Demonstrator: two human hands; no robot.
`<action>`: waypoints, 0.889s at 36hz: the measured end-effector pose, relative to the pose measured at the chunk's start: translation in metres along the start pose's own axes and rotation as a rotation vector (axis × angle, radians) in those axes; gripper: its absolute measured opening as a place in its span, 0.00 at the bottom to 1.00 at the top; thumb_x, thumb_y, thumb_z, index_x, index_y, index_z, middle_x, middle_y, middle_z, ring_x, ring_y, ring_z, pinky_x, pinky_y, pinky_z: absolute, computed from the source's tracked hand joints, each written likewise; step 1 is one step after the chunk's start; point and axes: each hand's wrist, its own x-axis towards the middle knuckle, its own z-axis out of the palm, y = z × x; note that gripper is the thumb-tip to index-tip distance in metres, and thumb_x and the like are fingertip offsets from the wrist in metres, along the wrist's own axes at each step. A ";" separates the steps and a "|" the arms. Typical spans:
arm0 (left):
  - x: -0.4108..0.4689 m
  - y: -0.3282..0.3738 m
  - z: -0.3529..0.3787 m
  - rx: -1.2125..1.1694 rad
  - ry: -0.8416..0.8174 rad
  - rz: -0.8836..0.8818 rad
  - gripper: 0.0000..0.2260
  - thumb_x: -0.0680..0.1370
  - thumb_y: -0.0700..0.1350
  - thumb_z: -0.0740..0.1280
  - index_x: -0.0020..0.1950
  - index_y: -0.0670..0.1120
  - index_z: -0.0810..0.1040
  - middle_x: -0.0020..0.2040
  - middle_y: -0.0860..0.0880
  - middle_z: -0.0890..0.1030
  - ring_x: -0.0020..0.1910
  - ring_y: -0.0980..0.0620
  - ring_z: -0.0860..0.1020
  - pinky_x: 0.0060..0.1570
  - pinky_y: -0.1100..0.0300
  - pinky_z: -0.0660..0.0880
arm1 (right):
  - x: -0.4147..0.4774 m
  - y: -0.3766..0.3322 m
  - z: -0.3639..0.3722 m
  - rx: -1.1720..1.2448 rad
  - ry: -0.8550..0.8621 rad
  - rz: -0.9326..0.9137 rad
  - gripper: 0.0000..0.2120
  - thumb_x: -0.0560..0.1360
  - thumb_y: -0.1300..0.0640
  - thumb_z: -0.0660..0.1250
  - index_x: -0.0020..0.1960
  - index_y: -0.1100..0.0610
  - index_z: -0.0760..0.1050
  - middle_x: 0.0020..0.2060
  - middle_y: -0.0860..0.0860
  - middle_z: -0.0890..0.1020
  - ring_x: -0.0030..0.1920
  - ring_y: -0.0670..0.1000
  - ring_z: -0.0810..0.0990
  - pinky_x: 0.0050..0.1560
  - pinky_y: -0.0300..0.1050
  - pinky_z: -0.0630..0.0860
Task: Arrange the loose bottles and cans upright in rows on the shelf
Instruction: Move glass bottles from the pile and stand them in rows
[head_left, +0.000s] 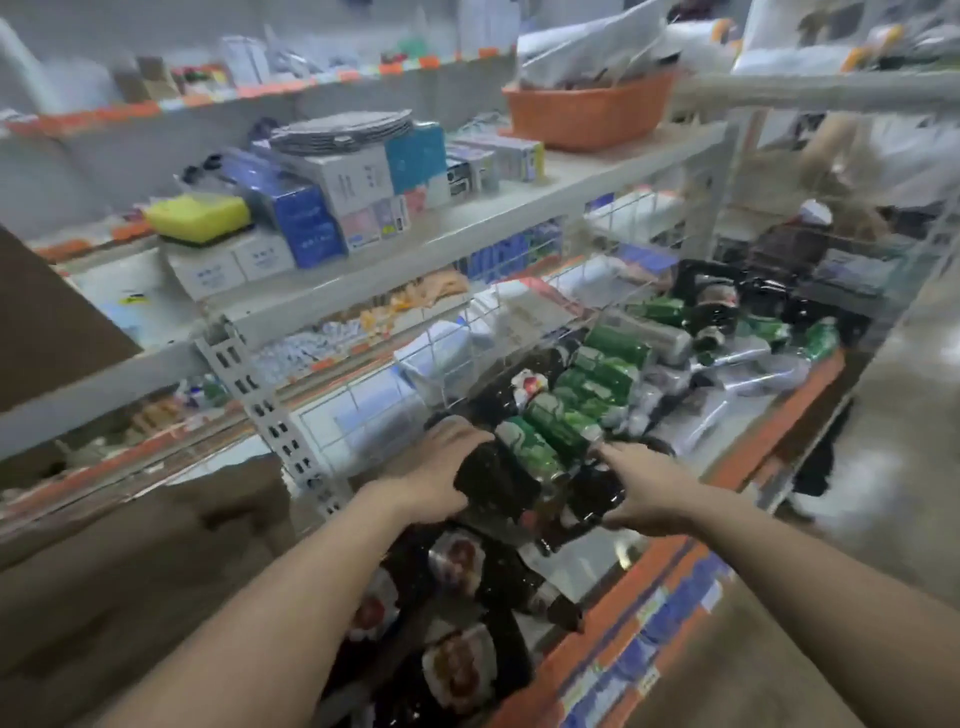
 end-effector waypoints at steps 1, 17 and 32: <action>0.005 -0.004 0.002 0.025 -0.012 -0.013 0.31 0.69 0.50 0.72 0.69 0.66 0.66 0.65 0.58 0.65 0.70 0.52 0.66 0.70 0.49 0.69 | 0.009 0.005 0.002 -0.056 -0.022 -0.023 0.43 0.71 0.43 0.74 0.80 0.52 0.59 0.75 0.55 0.68 0.73 0.57 0.68 0.71 0.49 0.70; 0.041 0.011 0.039 0.391 0.111 -0.126 0.34 0.69 0.39 0.71 0.73 0.54 0.63 0.76 0.52 0.64 0.79 0.46 0.54 0.69 0.44 0.64 | 0.059 0.052 0.059 -0.393 0.088 -0.327 0.43 0.59 0.49 0.80 0.70 0.55 0.69 0.58 0.57 0.72 0.57 0.62 0.76 0.64 0.59 0.73; 0.037 0.002 0.028 -0.073 0.134 -0.103 0.29 0.67 0.44 0.76 0.64 0.58 0.68 0.67 0.56 0.69 0.73 0.51 0.62 0.70 0.50 0.66 | 0.064 0.052 0.048 -0.299 0.036 -0.430 0.40 0.60 0.47 0.71 0.71 0.52 0.65 0.59 0.54 0.73 0.60 0.60 0.74 0.65 0.60 0.72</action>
